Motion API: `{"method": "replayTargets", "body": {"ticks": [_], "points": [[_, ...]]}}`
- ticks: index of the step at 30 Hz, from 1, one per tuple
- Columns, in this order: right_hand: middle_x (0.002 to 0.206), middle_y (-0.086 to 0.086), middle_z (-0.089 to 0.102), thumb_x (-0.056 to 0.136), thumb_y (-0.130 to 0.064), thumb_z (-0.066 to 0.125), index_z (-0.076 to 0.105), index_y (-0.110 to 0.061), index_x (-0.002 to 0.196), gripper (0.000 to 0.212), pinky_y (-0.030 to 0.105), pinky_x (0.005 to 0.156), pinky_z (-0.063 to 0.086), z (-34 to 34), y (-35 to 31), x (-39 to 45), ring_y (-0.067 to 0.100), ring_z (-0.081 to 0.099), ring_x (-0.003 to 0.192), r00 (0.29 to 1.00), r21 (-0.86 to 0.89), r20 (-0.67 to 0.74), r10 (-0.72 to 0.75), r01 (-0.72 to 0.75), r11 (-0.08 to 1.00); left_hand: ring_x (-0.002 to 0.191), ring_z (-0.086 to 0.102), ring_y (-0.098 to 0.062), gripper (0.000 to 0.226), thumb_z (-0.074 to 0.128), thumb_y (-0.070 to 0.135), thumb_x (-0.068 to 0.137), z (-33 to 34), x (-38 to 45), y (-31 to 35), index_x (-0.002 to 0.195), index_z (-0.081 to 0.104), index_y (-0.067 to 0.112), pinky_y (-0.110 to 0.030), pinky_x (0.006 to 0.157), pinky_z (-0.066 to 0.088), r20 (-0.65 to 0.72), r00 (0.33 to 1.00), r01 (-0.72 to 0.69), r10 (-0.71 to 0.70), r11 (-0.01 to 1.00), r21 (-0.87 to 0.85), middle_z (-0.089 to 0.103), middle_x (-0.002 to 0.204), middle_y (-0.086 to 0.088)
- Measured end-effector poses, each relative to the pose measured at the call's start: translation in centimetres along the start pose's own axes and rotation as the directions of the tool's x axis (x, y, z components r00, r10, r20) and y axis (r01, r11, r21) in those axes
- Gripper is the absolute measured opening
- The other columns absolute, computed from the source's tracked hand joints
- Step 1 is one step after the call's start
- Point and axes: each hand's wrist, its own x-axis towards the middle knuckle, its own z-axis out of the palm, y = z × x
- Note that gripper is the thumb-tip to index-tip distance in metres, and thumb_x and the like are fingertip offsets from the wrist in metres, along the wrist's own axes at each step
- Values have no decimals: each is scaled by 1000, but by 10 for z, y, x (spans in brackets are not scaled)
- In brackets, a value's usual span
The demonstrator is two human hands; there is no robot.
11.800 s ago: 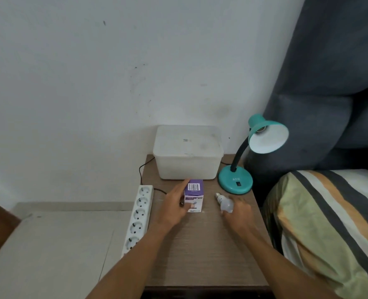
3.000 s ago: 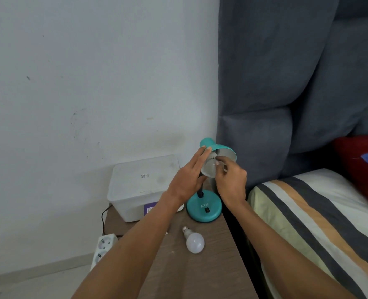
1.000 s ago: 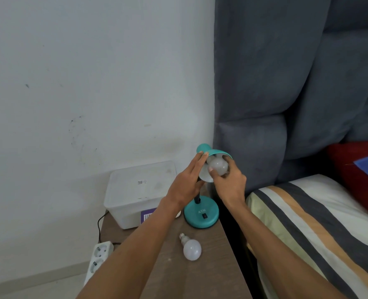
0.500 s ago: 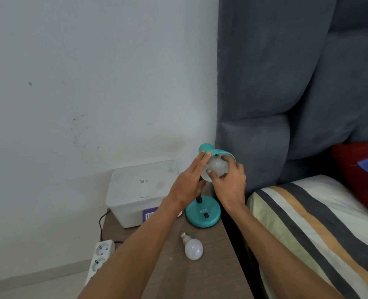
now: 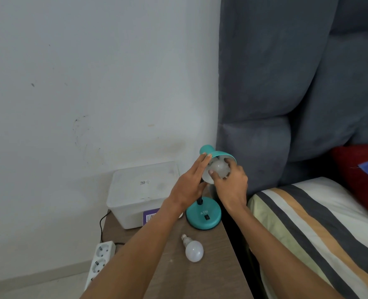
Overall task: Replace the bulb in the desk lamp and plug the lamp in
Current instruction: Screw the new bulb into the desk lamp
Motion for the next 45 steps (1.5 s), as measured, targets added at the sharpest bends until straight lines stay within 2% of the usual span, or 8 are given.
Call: {"method": "replayTargets", "body": {"ticks": [7, 15, 21, 24, 28, 34, 40, 45], "points": [[101, 11, 71, 93, -46, 58, 67, -8, 111, 43, 27, 76, 45, 3, 3, 4, 28, 66, 95, 973, 124, 30, 230, -232, 965, 142, 47, -31, 84, 70, 9, 94, -1, 0, 1, 161, 22, 23, -41, 109, 47, 6, 1000, 17, -17, 1000, -11, 24, 169, -5], [113, 7, 61, 80, -33, 78, 57, -18, 127, 53, 27, 83, 45, 3, 3, 3, 22, 59, 102, 994, 67, 21, 111, -112, 991, 136, 53, -35, 86, 69, 9, 94, -2, 1, 1, 161, 18, 28, -46, 106, 51, 4, 1000, 20, -20, 1000, -10, 23, 169, -5], [98, 12, 71, 95, -46, 55, 69, -4, 108, 45, 28, 74, 45, 2, 1, 6, 30, 66, 97, 967, 123, 34, 251, -253, 960, 140, 49, -33, 84, 69, 11, 94, -3, 0, 2, 161, 21, 23, -43, 108, 49, 6, 1000, 19, -19, 1000, -4, 22, 169, -4], [115, 13, 65, 94, -40, 60, 59, -11, 127, 44, 33, 86, 50, 2, -2, 5, 28, 62, 107, 984, 124, -25, 178, -174, 977, 136, 53, -35, 86, 70, 9, 94, -3, 0, 2, 162, 20, 22, -45, 106, 52, 13, 1000, 12, -12, 1000, 1, 22, 169, -5], [112, 5, 57, 82, -35, 76, 57, -19, 126, 52, 29, 86, 45, 1, 3, 5, 18, 55, 101, 997, 48, 21, 75, -76, 996, 133, 55, -37, 86, 70, 7, 93, -2, 0, 2, 161, 20, 22, -45, 105, 52, 6, 1000, 7, -7, 1000, -3, 24, 169, -8], [109, 13, 68, 94, -45, 58, 60, -6, 122, 48, 25, 75, 43, -2, 0, 6, 27, 64, 102, 978, 50, 55, 202, -205, 977, 137, 52, -34, 82, 70, 13, 96, -2, 0, 3, 162, 22, 20, -42, 107, 51, 8, 1000, 18, -18, 1000, -7, 24, 169, -6], [116, 3, 53, 83, -37, 75, 53, -22, 129, 53, 29, 87, 44, 2, 2, 5, 15, 51, 103, 998, 27, 35, 55, -56, 998, 137, 52, -35, 83, 69, 8, 94, -2, 1, 3, 162, 22, 20, -41, 105, 50, 14, 1000, 25, -24, 1000, -15, 24, 169, -7], [103, 9, 70, 86, -47, 69, 65, -11, 116, 48, 28, 77, 49, 0, 4, 10, 26, 67, 97, 985, 75, 69, 157, -162, 984, 137, 52, -34, 82, 68, 14, 96, -3, 1, 1, 162, 19, 23, -44, 106, 53, 10, 1000, 19, -19, 1000, -7, 23, 169, -5]]}}
